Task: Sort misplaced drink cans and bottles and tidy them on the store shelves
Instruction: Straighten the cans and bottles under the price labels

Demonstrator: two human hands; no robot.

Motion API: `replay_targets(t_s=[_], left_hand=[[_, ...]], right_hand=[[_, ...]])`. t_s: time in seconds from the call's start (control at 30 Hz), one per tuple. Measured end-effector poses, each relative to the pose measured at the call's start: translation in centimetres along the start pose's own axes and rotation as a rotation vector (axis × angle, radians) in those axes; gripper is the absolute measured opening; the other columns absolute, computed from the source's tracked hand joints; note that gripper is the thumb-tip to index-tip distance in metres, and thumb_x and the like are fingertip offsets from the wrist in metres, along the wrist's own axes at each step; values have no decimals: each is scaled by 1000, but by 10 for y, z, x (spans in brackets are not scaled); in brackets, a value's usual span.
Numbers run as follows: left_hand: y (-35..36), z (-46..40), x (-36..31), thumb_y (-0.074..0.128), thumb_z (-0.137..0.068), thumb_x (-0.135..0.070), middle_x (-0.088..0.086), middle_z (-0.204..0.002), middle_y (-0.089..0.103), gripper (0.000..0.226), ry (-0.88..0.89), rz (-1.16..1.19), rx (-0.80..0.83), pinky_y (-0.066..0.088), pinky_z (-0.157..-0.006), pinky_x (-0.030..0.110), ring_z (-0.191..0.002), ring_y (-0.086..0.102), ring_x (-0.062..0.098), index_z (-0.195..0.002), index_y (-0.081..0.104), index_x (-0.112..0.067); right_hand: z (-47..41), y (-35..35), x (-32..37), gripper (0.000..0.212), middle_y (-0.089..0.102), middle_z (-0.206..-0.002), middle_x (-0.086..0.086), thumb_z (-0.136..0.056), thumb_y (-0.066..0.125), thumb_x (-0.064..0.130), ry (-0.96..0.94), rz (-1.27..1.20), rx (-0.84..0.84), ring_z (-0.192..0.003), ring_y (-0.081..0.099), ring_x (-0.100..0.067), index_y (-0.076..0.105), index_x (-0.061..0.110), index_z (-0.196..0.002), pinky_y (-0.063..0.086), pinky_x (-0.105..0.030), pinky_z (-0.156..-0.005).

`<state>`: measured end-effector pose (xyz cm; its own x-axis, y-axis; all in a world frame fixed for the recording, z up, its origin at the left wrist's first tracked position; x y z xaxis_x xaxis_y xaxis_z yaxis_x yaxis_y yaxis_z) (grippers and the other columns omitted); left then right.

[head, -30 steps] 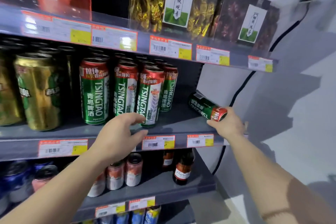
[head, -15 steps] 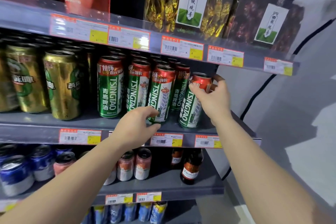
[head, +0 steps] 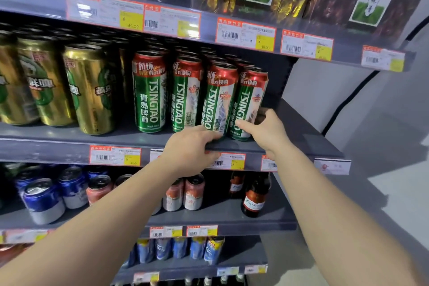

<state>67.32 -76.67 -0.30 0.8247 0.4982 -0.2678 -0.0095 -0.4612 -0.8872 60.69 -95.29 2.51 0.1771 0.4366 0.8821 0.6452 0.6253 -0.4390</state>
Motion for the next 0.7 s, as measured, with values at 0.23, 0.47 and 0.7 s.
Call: replay_targets(t_s=[0.23,0.47,0.7], left_hand=[[-1,6,3,61,-88,-42,0,-122,60,55,56,11,-41,45,-94,37,-114,54,22,-139,49,-27],[-14,30,23,67,-87,-28,3,-110,65,36,12,148,-274,41,-86,26,-103,58,20,-121,65,-15],[-2,80,36,67,-84,-18,12,-105,66,22,138,-87,-650,41,-87,39,-98,59,32,-101,70,-4]], right_hand=[[4,5,2,71,58,-121,6,-73,83,35,-45,51,-5,-104,56,-14,45,17,-129,44,-30,-82],[50,6,-3,51,56,-123,5,-82,73,31,-269,33,-339,-110,52,-8,52,22,-127,44,-24,-93],[102,48,-46,14,64,-77,17,-86,68,15,-336,28,-49,-69,58,5,64,28,-82,44,-8,-65]])
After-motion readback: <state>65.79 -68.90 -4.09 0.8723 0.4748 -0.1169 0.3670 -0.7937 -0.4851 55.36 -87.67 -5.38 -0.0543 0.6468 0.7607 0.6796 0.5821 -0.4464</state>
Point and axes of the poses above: each hand's wrist, its own z-axis away from the middle knuckle, its own y-axis out of the palm, x = y × z, the point moved 2 cm from there along -z, towards the middle knuckle
